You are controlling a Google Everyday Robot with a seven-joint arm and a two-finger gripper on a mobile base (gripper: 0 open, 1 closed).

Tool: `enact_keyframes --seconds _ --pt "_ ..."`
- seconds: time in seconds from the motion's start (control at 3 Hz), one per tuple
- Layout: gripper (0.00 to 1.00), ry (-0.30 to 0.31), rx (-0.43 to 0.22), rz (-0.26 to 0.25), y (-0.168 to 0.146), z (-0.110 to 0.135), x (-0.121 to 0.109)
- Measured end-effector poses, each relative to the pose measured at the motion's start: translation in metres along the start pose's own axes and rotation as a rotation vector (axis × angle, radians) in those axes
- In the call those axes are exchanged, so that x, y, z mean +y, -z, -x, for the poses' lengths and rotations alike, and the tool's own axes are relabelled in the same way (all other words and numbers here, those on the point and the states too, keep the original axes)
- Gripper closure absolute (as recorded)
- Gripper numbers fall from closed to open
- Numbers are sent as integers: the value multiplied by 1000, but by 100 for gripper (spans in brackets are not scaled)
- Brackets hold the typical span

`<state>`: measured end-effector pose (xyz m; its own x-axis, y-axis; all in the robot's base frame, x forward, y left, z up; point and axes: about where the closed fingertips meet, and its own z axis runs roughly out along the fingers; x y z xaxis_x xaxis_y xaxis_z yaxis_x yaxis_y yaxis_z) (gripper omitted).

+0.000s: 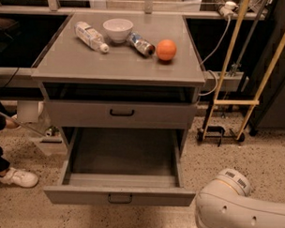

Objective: Close middle drawer

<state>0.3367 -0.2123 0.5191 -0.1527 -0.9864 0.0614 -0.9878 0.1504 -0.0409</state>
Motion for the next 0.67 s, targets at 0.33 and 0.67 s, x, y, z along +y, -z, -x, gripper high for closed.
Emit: enact_keyframes --seconds 0.33,0.67 --pt "0 0 -1 -1 0 0 -1" --pt "0 47 -19 54 -24 11 -4"
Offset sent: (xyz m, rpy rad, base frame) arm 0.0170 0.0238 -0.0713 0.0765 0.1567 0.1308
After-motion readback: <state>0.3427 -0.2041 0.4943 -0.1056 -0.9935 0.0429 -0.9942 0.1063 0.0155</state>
